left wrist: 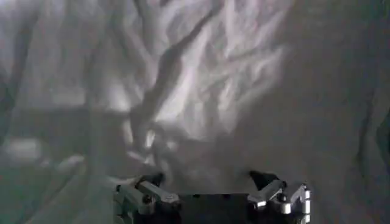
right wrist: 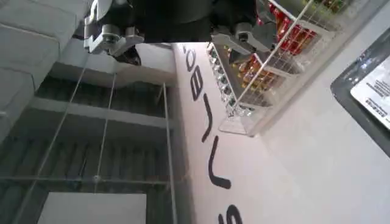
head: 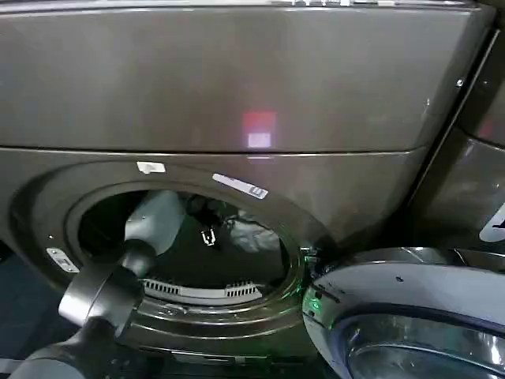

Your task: Grasp the clothes from the dryer.

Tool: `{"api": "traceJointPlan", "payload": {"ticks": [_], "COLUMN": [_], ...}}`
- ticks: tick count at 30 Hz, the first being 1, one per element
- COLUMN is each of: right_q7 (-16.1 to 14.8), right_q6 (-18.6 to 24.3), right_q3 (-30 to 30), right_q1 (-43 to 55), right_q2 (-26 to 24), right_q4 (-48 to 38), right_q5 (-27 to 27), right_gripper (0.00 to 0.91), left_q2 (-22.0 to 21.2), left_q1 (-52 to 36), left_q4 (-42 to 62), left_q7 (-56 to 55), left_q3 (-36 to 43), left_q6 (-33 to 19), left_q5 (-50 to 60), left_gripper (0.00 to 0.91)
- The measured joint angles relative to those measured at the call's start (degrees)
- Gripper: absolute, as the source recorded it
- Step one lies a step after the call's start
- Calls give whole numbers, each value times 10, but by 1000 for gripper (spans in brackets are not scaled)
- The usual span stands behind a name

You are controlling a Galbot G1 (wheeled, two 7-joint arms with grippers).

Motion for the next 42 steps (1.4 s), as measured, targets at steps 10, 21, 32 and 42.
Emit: {"api": "traceJointPlan", "payload": {"ticks": [10,21,32,42], "right_q7": [0,0,0,0], "right_q6": [0,0,0,0], "right_q3": [0,-1,-5,-8], "right_q1": [0,1,4,9], "right_q2": [-1,-2,-2,-2], "right_q4": [2,4,5,6], "right_q5": [2,3,3,4], "right_gripper": [907,907,907,907], "left_q2": [6,10,12,19], "left_q1": [3,6,8,17], "left_q4": [-2,-2,-1,-6], "left_q7": [1,2,0,-6], "left_q3": [7,7,7,7], "left_q6": [1,1,-1,5], "left_q5": [-3,-3,0,-18], "left_gripper": [398,159,23,0]}}
